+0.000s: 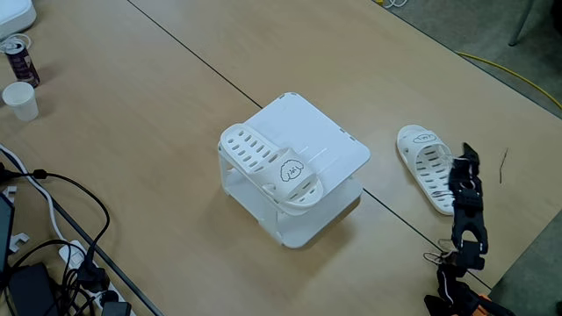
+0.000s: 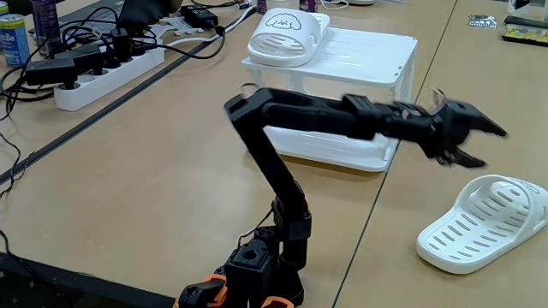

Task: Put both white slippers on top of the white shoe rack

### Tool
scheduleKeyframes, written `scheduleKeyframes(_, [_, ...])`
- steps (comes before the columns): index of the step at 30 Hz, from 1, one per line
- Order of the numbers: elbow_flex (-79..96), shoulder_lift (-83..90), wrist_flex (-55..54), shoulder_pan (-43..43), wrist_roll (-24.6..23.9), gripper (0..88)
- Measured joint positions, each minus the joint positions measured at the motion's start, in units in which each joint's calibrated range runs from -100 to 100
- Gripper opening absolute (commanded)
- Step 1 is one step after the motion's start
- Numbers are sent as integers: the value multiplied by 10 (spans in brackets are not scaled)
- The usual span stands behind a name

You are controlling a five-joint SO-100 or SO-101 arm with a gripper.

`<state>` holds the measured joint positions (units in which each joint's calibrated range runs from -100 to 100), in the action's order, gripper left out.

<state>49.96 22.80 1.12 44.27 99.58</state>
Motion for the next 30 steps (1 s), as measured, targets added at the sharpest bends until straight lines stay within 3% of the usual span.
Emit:
scheduleKeyframes(7, [-112,-162,-50,36,0,169])
scheduleKeyframes(12, [-210,-294,-52,64,0,3])
scheduleKeyframes(22, [-303,-445,-52,85,0,7])
scheduleKeyframes(30, [-207,-456,-52,61,0,7])
